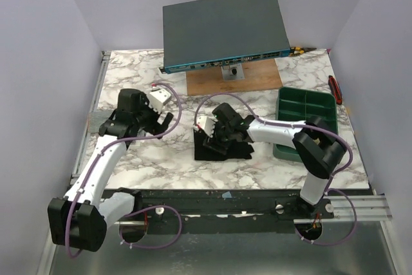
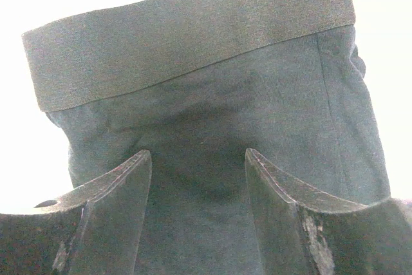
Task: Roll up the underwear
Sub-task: Move the underwear to the center of the board.
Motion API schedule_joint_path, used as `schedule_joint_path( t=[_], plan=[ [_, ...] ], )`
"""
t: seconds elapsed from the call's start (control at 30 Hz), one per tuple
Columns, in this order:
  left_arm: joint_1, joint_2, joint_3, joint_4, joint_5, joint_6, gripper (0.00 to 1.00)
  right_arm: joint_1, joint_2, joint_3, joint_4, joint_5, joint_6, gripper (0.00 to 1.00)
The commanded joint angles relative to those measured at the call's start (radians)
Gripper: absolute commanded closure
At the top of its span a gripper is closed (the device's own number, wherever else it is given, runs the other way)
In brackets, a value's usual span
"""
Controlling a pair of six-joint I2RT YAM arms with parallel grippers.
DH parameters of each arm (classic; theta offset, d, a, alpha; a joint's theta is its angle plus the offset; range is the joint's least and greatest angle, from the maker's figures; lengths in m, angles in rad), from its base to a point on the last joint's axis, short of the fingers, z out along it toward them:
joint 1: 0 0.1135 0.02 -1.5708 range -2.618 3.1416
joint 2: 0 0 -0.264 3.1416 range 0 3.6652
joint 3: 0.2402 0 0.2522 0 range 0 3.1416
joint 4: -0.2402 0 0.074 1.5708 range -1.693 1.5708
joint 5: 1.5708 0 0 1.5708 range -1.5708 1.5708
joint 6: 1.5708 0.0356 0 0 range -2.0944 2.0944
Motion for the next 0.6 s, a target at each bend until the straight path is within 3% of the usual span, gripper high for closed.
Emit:
schedule_joint_path(
  t=[0.0,0.2,0.3,0.57],
  plan=[
    [0.123,-0.017,0.005,-0.005,0.039,0.006,0.01,0.103,0.037,0.002,-0.052,0.014,0.065,0.37],
    [0.19,0.027,0.017,-0.046,0.087,0.018,0.02,0.212,-0.001,0.031,-0.071,0.023,0.153,0.33],
    [0.194,0.059,0.021,-0.06,0.11,0.02,0.01,0.208,-0.045,0.06,-0.059,0.143,0.18,0.31],
    [0.186,0.215,0.117,-0.269,0.297,0.155,0.01,0.041,-0.181,0.064,-0.105,0.114,0.204,0.29]
  ],
)
